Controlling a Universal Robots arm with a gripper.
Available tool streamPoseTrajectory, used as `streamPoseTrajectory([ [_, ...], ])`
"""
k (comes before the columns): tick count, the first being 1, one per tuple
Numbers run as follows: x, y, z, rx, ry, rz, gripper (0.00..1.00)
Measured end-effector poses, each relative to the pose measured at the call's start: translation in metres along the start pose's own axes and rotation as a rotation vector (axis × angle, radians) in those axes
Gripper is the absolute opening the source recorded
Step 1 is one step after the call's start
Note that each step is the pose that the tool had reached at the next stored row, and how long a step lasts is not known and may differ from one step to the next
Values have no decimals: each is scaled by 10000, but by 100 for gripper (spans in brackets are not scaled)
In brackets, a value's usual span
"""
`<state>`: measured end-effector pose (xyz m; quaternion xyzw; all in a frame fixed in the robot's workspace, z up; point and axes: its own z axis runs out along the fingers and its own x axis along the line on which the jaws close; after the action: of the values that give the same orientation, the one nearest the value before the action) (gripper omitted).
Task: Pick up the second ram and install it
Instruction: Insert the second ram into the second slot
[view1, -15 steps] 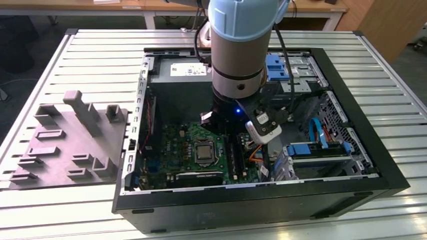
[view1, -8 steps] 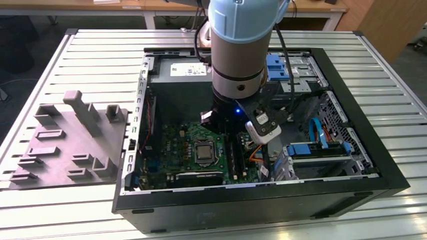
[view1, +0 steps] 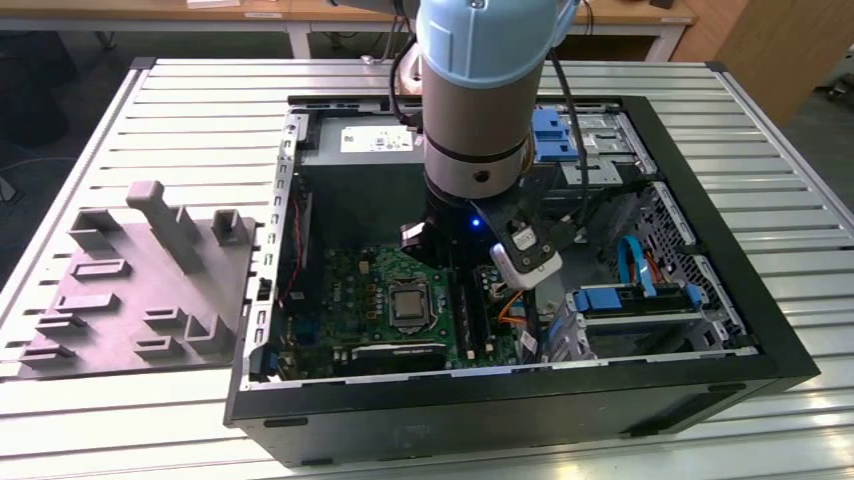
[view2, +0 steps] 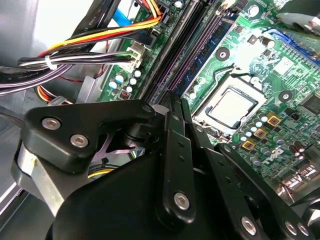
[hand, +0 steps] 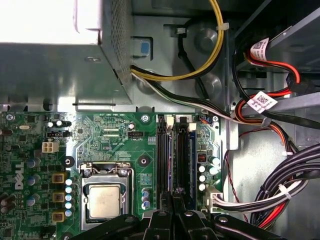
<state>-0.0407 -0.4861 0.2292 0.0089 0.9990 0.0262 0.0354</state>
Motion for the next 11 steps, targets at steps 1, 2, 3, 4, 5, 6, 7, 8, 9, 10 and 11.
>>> streamPoseTrajectory([
  [1, -8, 0, 1, -1, 0, 0, 12],
  [2, -16, 0, 2, -1, 0, 0, 12],
  [3, -23, 0, 2, 0, 0, 0, 12],
  [4, -24, 0, 2, 1, 0, 0, 12],
  [5, -25, 0, 4, 2, 0, 0, 12],
  [6, -24, 1, 9, -1, 0, 1, 12],
  [7, -24, 0, 14, 0, 0, 1, 12],
  [8, -24, -1, 15, 3, 1, 0, 12],
  [9, -24, -1, 20, 1, 0, 0, 12],
  [10, -24, -1, 24, 1, 0, 0, 12],
  [11, -24, -1, 23, 3, 1, 0, 12],
])
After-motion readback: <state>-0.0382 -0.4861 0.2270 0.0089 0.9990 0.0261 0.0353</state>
